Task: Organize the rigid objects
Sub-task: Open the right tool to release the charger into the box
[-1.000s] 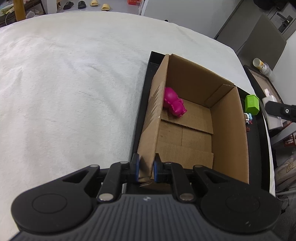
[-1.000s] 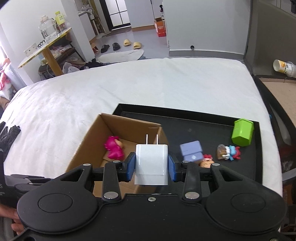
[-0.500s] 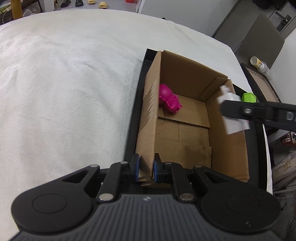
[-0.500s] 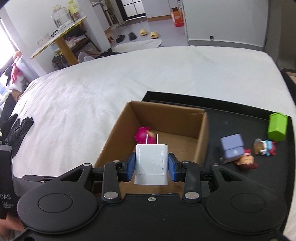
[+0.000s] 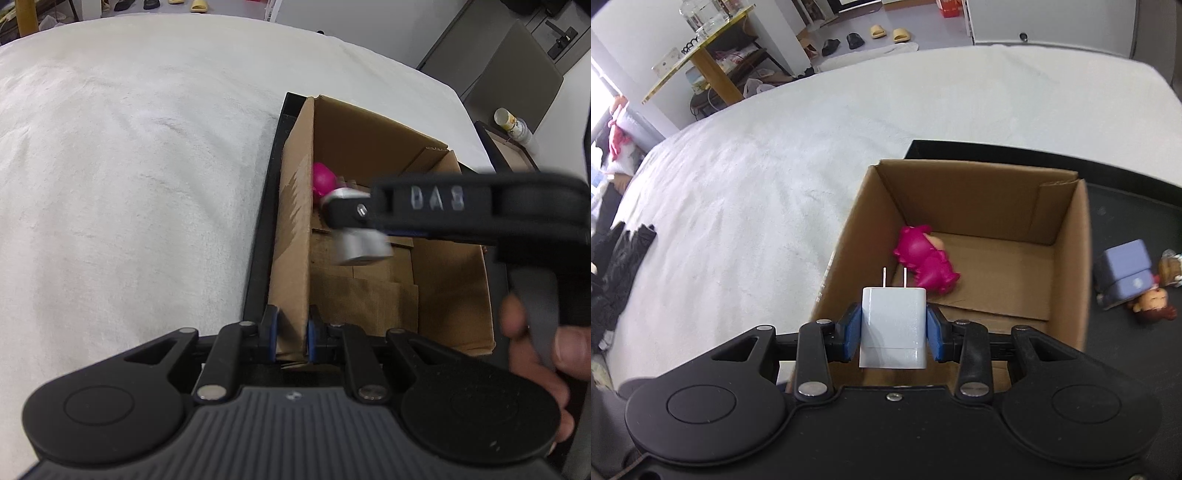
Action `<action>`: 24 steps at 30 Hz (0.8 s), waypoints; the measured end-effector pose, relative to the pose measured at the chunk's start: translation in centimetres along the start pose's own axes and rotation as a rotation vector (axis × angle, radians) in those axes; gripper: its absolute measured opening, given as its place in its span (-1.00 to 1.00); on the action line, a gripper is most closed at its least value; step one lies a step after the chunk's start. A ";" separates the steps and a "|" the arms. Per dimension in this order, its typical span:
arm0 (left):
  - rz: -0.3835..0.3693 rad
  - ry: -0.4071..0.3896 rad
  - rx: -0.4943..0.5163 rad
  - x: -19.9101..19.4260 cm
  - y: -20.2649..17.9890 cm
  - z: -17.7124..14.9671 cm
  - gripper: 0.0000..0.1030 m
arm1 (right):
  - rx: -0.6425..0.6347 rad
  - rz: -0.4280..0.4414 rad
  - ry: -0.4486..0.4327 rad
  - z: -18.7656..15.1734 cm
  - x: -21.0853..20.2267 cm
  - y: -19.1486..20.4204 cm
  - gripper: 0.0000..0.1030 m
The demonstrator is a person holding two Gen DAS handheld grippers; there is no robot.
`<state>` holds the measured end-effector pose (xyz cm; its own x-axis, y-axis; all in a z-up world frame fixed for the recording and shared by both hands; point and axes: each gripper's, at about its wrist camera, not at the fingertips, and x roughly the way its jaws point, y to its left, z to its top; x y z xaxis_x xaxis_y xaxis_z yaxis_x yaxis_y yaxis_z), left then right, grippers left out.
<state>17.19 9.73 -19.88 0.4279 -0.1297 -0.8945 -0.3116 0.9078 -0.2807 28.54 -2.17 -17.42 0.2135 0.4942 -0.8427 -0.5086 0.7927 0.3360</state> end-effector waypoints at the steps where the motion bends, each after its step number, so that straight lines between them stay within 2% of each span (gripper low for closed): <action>1: 0.002 0.001 0.002 0.0 -0.1 0.0 -0.73 | 0.029 0.017 -0.006 0.0 0.1 -0.3 -0.21; 5: -0.003 0.001 -0.001 0.1 -0.1 0.1 -0.73 | 0.057 0.030 -0.010 0.1 -0.4 -0.6 -0.04; 24: 0.023 -0.003 0.007 0.0 -0.5 0.1 -0.73 | -0.010 0.001 -0.064 -1.0 -7.4 -3.5 0.27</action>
<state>17.41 9.33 -19.75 0.4235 -0.1076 -0.8995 -0.3156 0.9132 -0.2578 27.95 -8.93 -12.79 0.2656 0.5174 -0.8135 -0.5169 0.7887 0.3328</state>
